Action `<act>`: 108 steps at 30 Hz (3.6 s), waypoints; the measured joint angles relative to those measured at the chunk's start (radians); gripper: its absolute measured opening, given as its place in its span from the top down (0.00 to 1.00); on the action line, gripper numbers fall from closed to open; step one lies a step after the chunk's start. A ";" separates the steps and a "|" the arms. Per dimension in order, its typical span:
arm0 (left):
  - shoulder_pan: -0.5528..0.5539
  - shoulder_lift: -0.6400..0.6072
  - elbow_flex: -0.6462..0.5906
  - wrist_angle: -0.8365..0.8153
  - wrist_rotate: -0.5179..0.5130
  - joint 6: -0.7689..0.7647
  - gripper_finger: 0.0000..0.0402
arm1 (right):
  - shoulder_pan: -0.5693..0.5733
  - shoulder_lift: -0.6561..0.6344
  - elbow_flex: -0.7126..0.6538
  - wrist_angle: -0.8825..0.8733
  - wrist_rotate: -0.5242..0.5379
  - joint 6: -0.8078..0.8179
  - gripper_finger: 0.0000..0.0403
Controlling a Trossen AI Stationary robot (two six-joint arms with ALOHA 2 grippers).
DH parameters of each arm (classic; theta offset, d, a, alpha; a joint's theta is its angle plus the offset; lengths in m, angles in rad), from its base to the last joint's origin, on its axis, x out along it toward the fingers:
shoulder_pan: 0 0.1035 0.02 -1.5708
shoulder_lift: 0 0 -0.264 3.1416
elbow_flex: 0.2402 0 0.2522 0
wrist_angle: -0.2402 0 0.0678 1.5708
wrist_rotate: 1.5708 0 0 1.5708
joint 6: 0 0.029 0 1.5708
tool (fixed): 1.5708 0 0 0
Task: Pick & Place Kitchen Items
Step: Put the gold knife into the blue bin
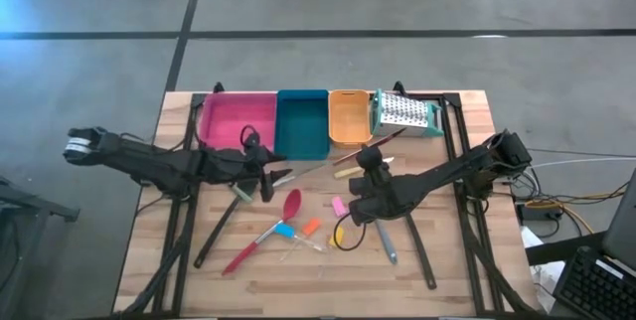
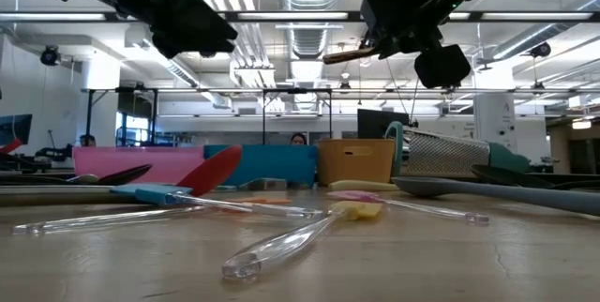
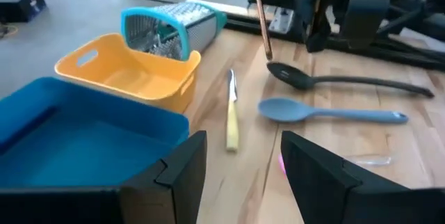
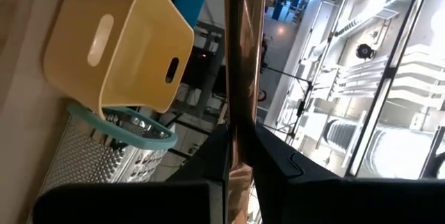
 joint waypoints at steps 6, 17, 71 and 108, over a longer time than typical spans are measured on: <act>0.000 0.002 0.008 0.004 0.008 0.001 0.53 | 0.000 0.000 0.000 0.000 -0.023 0.002 0.93; 0.000 0.210 0.115 0.077 0.025 0.028 0.53 | 0.000 0.000 0.000 0.070 -0.028 -0.094 0.93; 0.023 0.498 0.425 -0.080 0.031 0.140 0.94 | 0.041 0.002 -0.001 0.421 -0.032 -0.440 0.93; 0.083 0.496 0.427 -0.084 -0.021 0.137 0.94 | 0.062 -0.142 0.230 0.580 0.015 -0.023 0.57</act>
